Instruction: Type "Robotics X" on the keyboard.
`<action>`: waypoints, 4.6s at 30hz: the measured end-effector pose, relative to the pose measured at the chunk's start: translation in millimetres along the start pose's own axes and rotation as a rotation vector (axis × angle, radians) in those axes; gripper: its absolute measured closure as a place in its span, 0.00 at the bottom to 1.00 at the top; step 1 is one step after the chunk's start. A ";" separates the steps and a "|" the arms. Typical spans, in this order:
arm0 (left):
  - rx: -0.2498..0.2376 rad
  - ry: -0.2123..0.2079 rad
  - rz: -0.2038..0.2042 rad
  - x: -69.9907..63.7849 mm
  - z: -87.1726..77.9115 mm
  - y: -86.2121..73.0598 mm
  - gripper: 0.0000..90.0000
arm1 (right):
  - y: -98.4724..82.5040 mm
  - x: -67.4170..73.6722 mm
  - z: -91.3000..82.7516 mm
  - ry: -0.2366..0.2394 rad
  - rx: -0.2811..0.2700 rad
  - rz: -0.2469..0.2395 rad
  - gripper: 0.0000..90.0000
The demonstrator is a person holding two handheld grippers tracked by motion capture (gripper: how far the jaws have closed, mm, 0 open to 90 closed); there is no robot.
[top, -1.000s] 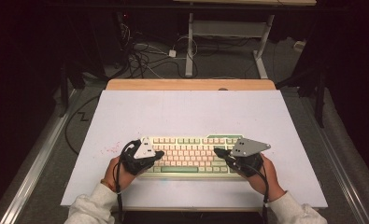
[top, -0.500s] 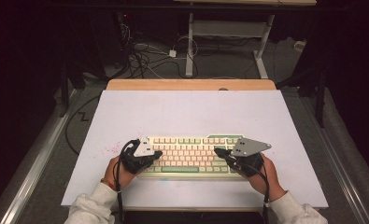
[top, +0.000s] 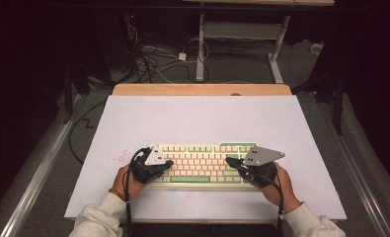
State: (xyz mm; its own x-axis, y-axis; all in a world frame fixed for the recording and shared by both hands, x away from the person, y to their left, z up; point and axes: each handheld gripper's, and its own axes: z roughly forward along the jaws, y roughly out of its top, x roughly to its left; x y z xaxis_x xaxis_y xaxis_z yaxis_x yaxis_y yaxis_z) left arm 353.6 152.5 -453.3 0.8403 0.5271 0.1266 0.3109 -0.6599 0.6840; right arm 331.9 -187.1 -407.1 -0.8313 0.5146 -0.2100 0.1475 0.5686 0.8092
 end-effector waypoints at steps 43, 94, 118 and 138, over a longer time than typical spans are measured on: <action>-0.076 0.054 0.018 -1.6 -19.8 6.0 0.97 | 0.3 -0.7 -1.6 -0.003 -0.010 0.001 1.00; -0.073 -0.045 0.113 -42.2 -19.1 11.9 0.97 | 2.4 2.9 -5.0 0.004 -0.019 -0.006 1.00; -0.015 -0.077 0.129 -45.3 1.6 13.9 0.97 | 1.6 3.9 -2.6 0.009 -0.011 -0.009 1.00; -0.006 -0.063 0.120 -43.0 -0.4 17.9 0.97 | 1.7 3.9 -2.6 0.010 -0.010 -0.009 1.00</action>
State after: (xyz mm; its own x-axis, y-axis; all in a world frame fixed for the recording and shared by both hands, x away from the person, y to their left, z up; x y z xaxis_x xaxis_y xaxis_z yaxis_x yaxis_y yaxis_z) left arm 322.8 118.2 -446.1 0.8976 0.4097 0.1625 0.2039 -0.7129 0.6710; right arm 327.5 -185.8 -405.2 -0.8380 0.5027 -0.2122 0.1345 0.5672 0.8125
